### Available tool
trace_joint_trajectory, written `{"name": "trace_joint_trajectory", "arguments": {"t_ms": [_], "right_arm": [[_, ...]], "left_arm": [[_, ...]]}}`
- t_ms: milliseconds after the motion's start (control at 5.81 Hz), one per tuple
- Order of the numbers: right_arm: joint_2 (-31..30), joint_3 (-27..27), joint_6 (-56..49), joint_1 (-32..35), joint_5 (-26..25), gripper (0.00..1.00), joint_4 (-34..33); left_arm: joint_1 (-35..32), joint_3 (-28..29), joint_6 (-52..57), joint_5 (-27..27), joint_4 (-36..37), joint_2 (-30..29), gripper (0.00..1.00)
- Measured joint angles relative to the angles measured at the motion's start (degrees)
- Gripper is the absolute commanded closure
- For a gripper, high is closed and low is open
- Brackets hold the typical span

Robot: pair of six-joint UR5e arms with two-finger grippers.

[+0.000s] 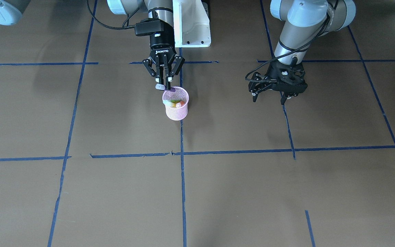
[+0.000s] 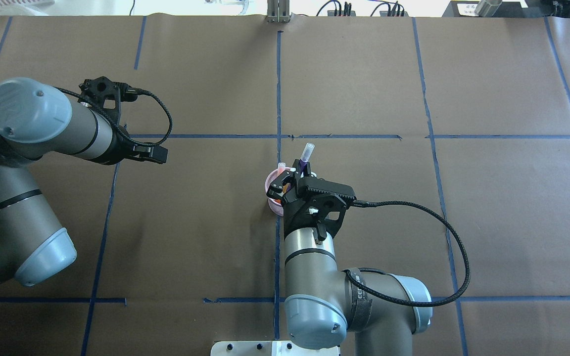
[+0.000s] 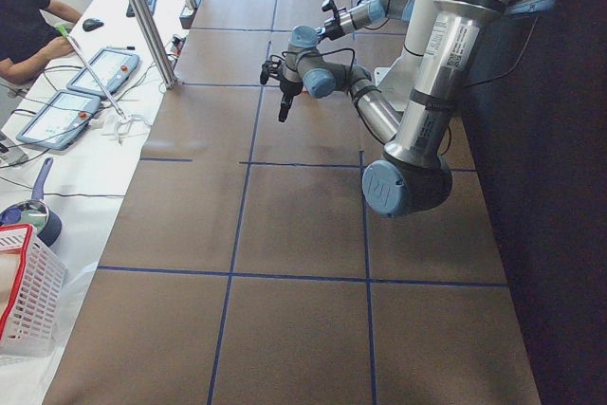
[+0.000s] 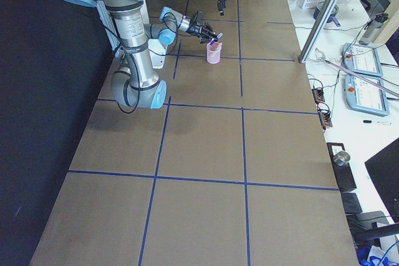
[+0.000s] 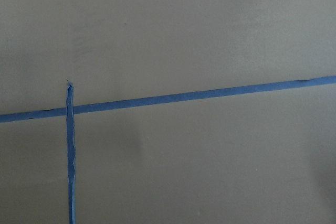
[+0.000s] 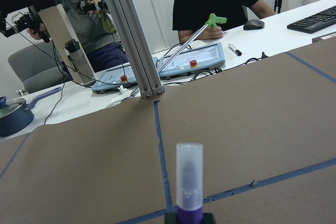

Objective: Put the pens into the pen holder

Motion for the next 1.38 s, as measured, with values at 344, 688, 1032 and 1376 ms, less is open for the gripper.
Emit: {"name": "trace_joint_trajectory", "arguments": {"t_ms": [344, 688, 1032, 1376], "right_arm": [[-0.08, -0.17, -0.03, -0.20, -0.96, 0.22, 0.01], [-0.08, -0.21, -0.19, -0.13, -1.11, 0.00, 0.01], [-1.64, 4.46, -0.79, 1.23, 2.09, 0.00, 0.01], [-10.21, 16.76, -8.66, 7.15, 18.26, 0.00, 0.01]], "left_arm": [[0.00, -0.09, 0.00, -0.92, -0.01, 0.00, 0.01], [0.00, -0.02, 0.07, -1.15, -0.08, -0.02, 0.01], [-0.43, -0.07, 4.28, -1.21, -0.10, 1.43, 0.01], [-4.57, -0.21, 15.32, -3.70, -0.10, 6.41, 0.01]]}}
